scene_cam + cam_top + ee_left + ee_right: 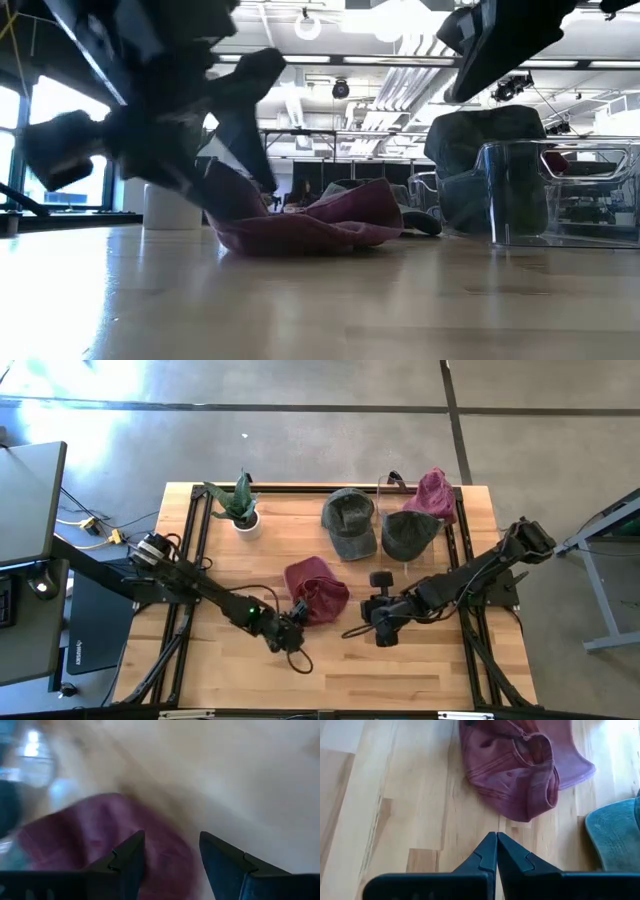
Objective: Pick & Place hat
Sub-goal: Put the red cap into the top transparent bin
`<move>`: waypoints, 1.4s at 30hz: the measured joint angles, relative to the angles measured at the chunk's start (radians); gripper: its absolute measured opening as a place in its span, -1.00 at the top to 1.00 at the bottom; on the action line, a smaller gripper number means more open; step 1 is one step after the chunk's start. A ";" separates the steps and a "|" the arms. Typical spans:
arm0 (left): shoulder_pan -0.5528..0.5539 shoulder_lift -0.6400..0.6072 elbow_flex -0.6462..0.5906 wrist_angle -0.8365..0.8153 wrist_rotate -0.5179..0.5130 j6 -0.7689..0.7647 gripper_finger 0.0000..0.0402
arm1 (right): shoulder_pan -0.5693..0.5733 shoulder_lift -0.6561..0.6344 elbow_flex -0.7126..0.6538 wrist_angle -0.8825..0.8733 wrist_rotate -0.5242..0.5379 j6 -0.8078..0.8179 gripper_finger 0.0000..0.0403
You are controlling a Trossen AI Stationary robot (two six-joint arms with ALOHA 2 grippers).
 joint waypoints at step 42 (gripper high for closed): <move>0.031 -0.119 -0.011 -0.057 -0.423 -0.529 1.00 | -0.074 0.025 -0.367 0.849 0.020 -0.370 -0.05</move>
